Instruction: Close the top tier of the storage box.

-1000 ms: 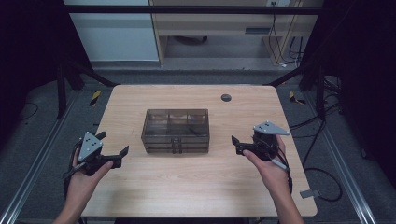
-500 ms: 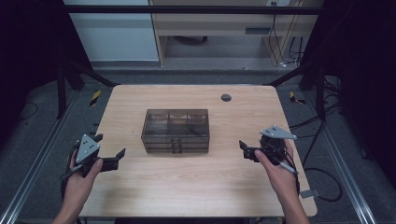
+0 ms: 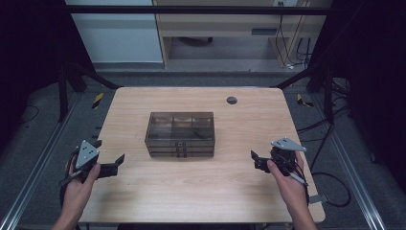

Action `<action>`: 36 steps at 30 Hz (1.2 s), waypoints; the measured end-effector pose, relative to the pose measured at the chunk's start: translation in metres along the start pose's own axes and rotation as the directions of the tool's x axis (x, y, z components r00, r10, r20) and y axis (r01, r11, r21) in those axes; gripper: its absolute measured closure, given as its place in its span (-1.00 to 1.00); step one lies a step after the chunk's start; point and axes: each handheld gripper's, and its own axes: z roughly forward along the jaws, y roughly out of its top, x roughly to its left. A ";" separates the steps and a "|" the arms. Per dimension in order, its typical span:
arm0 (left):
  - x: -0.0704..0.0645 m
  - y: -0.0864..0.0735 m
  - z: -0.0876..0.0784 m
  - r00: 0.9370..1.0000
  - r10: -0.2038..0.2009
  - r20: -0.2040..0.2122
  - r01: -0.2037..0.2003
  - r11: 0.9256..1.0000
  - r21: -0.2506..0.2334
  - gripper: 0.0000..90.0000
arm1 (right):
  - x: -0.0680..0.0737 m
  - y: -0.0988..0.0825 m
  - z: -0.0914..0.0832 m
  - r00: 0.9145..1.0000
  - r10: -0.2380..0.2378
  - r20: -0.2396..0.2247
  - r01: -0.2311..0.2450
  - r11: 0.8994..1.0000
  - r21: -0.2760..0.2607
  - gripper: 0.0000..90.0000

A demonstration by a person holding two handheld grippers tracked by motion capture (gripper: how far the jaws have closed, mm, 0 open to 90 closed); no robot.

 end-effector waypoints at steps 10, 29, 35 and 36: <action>0.003 -0.007 0.007 1.000 -0.014 0.003 0.014 0.999 0.030 -0.92 | -0.005 -0.014 0.006 0.999 0.022 0.024 -0.022 0.999 0.024 -0.87; 0.009 -0.026 0.020 0.999 -0.036 0.010 0.034 0.993 0.115 -0.92 | -0.012 -0.034 0.019 0.997 0.067 0.038 -0.069 0.996 0.061 -0.87; 0.010 -0.032 0.022 0.999 -0.045 0.020 0.042 0.989 0.140 -0.92 | -0.011 -0.040 0.023 0.997 0.067 0.031 -0.069 0.995 0.077 -0.87; 0.010 -0.033 0.023 0.999 -0.043 0.019 0.039 0.988 0.148 -0.92 | -0.010 -0.041 0.024 0.997 0.070 0.028 -0.072 0.994 0.084 -0.87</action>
